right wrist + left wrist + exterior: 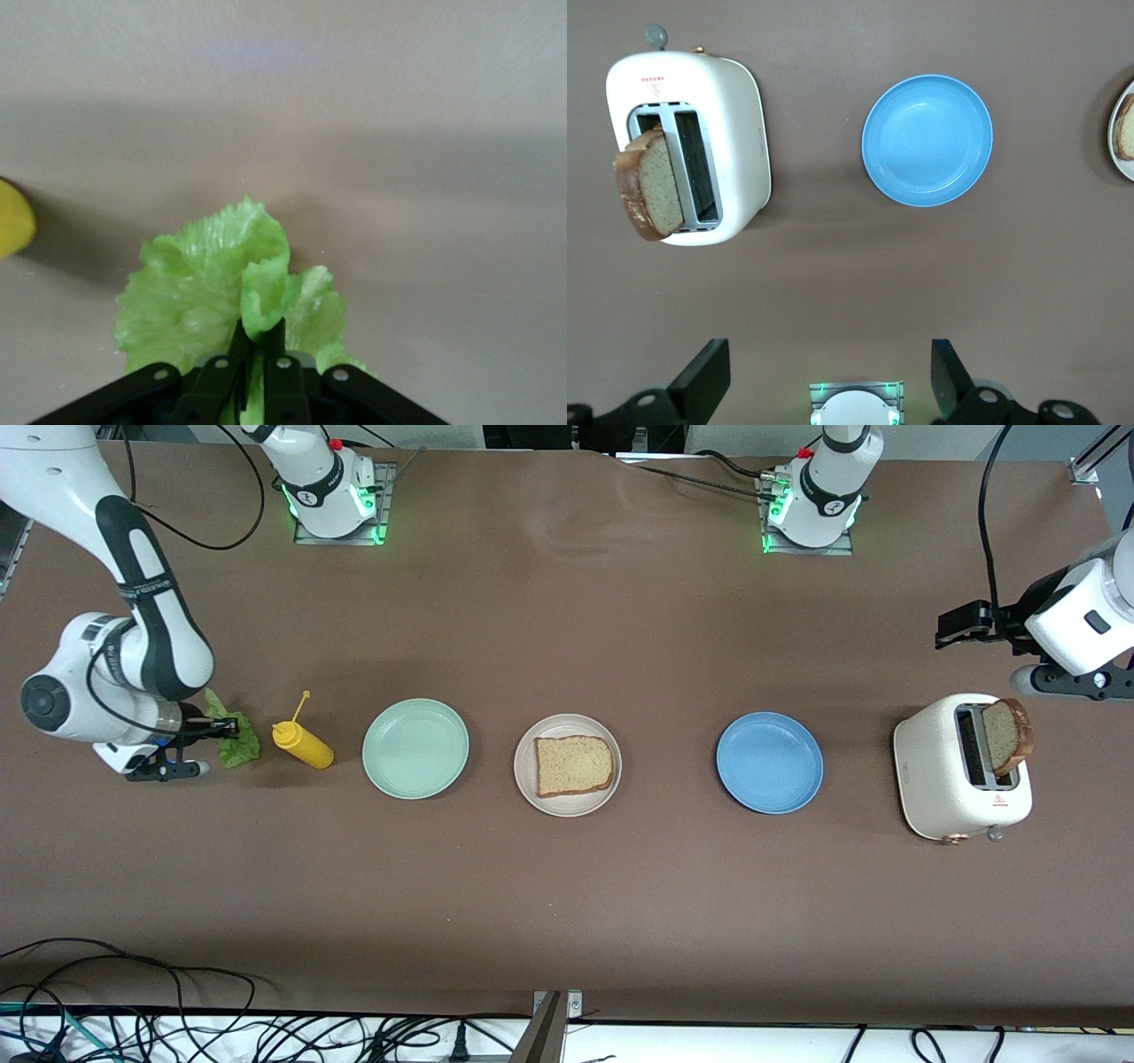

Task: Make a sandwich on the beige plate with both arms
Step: 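Lift the lettuce and carry it over the bread on the beige plate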

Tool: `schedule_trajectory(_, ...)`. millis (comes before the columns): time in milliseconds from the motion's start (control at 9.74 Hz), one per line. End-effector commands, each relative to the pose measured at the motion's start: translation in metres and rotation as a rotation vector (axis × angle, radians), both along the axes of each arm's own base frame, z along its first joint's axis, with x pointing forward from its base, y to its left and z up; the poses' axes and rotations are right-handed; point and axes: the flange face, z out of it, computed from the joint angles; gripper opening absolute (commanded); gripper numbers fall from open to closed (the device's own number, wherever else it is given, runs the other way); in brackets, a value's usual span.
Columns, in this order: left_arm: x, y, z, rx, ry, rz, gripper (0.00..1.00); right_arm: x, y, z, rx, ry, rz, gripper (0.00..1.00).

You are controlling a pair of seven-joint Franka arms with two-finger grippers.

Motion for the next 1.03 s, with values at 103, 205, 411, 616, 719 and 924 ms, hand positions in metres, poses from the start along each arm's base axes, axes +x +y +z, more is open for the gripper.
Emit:
schedule_trajectory(103,-0.015,0.003,-0.014,0.012,-0.04,-0.011,1.0,0.034,0.001,0.081,0.0,0.041,0.021,0.0)
schedule_trajectory(205,-0.02,0.004,-0.012,0.013,-0.058,-0.011,1.0,0.045,0.012,0.113,0.004,0.062,0.027,0.0)
schedule_trajectory(411,-0.025,0.006,-0.004,0.015,-0.072,-0.008,1.0,0.057,0.042,0.158,-0.013,0.088,-0.032,0.0)
schedule_trajectory(616,-0.025,0.007,-0.004,0.015,-0.072,-0.007,1.0,0.062,0.087,0.183,-0.041,0.101,-0.081,0.0)
schedule_trajectory(719,-0.022,0.007,-0.002,0.015,-0.083,-0.007,1.0,0.063,0.12,0.19,-0.046,0.108,-0.13,0.0)
schedule_trajectory(924,-0.02,0.007,0.001,0.016,-0.103,-0.007,1.0,0.061,0.192,0.196,-0.066,0.103,-0.252,0.0)
